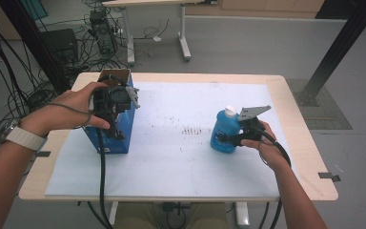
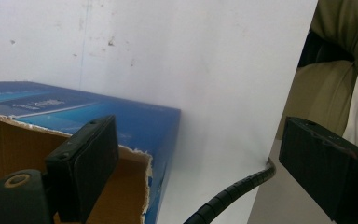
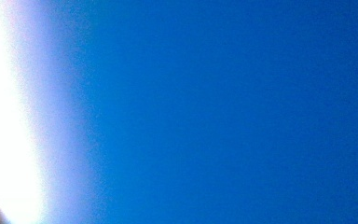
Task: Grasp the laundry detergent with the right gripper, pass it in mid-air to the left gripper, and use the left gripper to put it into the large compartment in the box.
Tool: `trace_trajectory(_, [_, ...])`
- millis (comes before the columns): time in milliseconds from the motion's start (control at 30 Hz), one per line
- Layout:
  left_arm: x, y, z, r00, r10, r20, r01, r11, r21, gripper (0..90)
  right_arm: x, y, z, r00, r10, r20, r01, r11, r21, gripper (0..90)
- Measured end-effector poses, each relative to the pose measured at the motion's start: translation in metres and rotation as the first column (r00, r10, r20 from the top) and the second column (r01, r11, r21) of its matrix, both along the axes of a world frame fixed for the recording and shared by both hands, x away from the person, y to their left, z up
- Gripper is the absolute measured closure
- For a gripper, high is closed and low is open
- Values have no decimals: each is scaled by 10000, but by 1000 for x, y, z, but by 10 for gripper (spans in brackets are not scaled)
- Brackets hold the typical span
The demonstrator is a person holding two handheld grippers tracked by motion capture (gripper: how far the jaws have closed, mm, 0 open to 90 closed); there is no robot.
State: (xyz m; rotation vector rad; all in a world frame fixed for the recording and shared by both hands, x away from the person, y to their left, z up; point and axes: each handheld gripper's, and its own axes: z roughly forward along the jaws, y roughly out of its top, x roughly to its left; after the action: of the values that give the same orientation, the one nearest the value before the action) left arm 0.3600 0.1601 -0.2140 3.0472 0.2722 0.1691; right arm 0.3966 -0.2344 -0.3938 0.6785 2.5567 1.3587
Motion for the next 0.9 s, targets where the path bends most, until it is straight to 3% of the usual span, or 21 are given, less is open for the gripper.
trace_trajectory(900, [0, -2, 4, 9999, 138, 57, -138, 9999, -39, 89, 1, 0, 0, 10000, -4, -28, 4, 10000, 4, 434])
